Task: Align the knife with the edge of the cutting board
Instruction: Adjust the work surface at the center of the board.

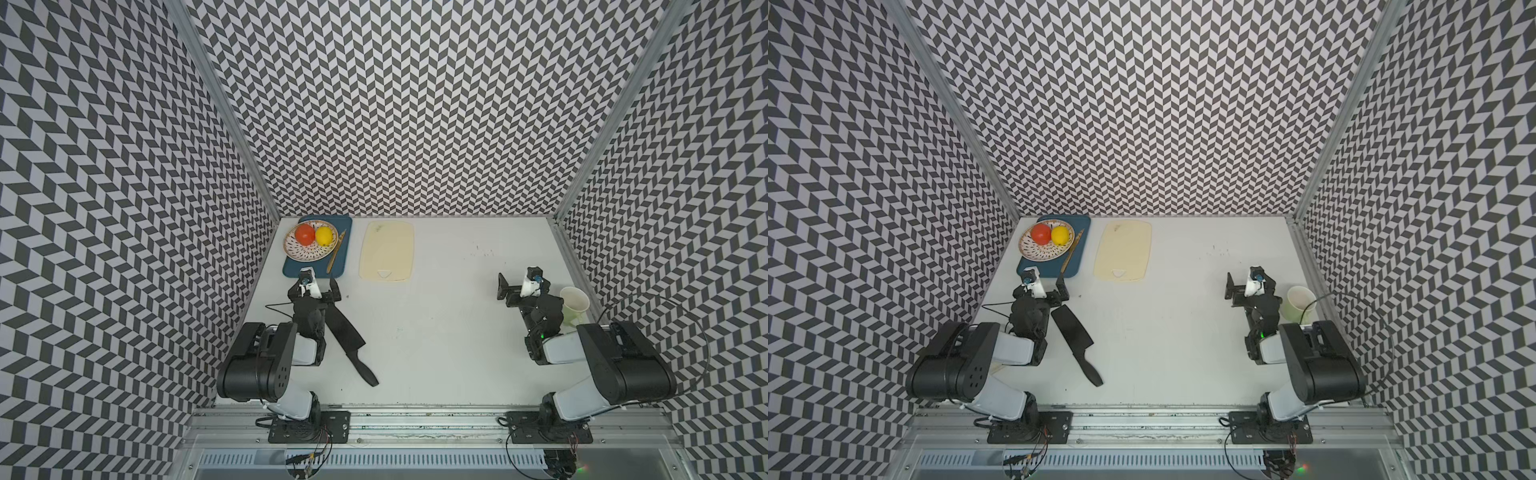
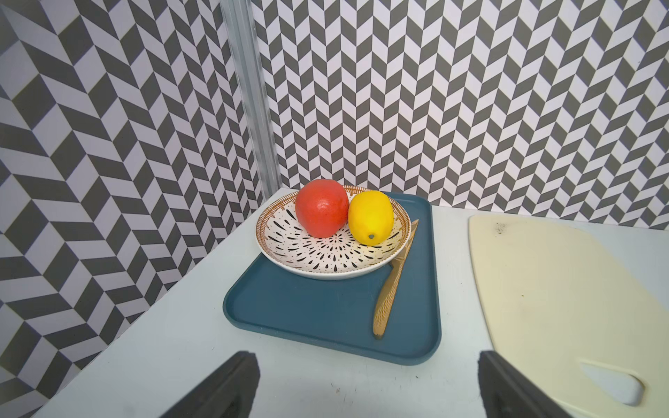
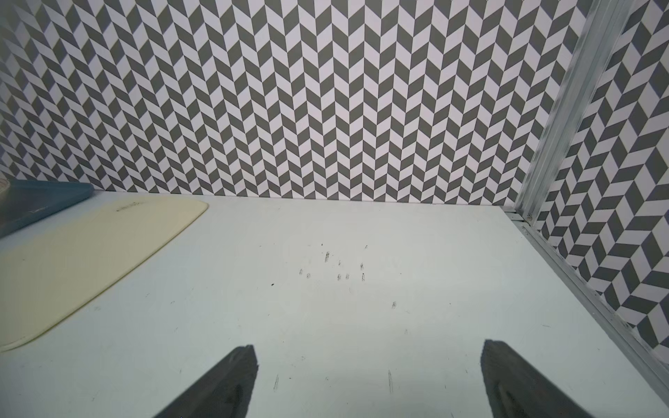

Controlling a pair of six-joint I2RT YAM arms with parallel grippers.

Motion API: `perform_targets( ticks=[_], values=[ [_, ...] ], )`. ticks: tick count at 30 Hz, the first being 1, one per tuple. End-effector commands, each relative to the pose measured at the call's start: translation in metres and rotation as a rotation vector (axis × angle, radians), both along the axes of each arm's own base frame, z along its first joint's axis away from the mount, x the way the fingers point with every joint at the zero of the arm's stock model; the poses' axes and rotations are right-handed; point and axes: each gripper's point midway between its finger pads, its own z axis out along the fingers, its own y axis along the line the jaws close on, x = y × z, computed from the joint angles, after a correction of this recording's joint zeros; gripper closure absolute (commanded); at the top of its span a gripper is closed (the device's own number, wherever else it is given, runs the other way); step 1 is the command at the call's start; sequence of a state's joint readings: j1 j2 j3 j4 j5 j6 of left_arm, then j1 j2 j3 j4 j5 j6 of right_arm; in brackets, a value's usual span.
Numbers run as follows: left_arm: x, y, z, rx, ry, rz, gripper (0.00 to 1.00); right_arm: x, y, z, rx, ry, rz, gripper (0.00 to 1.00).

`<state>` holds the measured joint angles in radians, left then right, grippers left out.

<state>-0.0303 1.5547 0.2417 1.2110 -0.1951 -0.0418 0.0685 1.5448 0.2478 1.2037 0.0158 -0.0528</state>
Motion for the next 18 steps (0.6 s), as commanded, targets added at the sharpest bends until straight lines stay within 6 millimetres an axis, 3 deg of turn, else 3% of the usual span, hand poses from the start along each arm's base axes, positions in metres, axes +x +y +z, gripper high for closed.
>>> perform_targets(
  ticks=[1, 18],
  values=[
    [0.0041, -0.0023, 0.0149, 0.013, -0.047, -0.016, 0.00, 0.0015, -0.0004, 0.0174, -0.004, -0.059, 0.005, 0.00],
    [0.0046, -0.0017, 0.0147, 0.012, -0.047, -0.018, 0.00, 0.0019, -0.0001, 0.0179, -0.004, -0.060, 0.007, 0.00]
  ],
)
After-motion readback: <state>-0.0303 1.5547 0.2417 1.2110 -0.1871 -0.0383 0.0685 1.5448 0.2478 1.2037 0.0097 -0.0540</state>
